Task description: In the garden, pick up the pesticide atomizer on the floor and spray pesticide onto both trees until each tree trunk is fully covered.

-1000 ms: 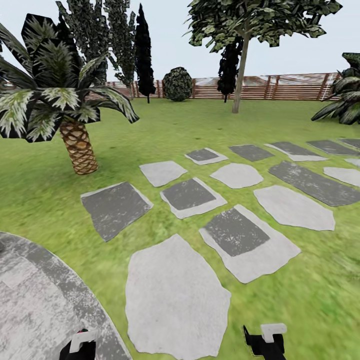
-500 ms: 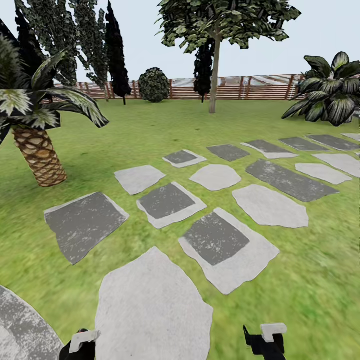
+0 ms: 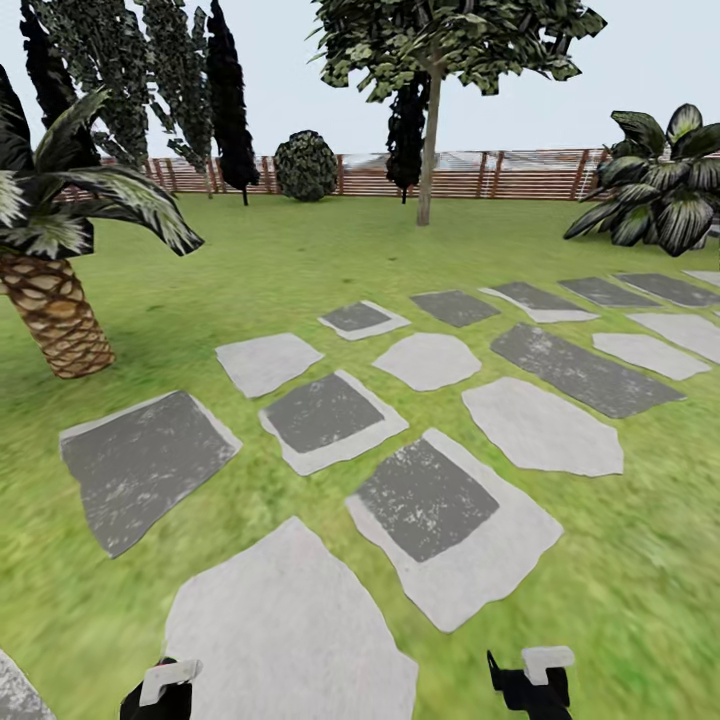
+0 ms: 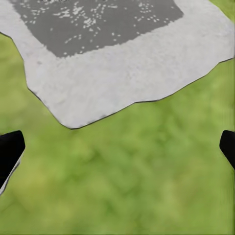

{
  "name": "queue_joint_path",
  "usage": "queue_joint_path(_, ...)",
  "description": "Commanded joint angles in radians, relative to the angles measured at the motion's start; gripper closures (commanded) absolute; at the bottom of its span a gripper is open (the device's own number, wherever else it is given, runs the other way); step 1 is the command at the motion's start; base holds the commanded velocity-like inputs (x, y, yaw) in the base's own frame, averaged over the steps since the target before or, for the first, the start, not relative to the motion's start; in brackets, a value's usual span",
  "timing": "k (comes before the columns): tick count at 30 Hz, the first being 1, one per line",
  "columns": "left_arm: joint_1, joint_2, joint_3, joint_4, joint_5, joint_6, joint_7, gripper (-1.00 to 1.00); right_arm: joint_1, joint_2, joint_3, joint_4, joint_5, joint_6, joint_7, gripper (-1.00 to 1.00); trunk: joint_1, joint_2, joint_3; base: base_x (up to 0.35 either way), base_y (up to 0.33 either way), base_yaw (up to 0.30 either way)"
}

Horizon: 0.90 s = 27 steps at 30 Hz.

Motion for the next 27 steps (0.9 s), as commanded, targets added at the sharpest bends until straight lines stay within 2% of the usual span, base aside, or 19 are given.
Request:
queue_joint_path(1, 0.000, 0.001, -0.001, 0.000, 0.007, -0.003, 0.000, 1.00, -0.001, 0.001, 0.000, 0.001, 0.006, -0.003, -0.003, -1.00, 0.000, 0.000, -0.001, 0.311, -0.099, 0.000)
queue_joint_path(5, 0.000, 0.003, 0.000, 0.000, 0.007, -0.003, 0.000, 1.00, -0.001, 0.001, 0.000, 0.001, 0.005, -0.004, -0.003, -1.00, 0.000, 0.000, -0.001, 0.323, -0.090, -0.024)
queue_joint_path(14, 0.000, 0.003, -0.001, 0.000, 0.007, -0.003, 0.000, 1.00, -0.001, 0.001, 0.000, 0.001, 0.006, -0.003, -0.003, -1.00, 0.000, 0.000, -0.001, 0.336, -0.021, -0.216)
queue_joint_path(27, 0.000, 0.003, -0.001, 0.000, 0.007, -0.003, 0.000, 1.00, -0.001, 0.001, 0.000, 0.002, 0.006, -0.003, -0.003, -1.00, 0.000, 0.000, -0.001, 0.339, 0.000, -0.020)
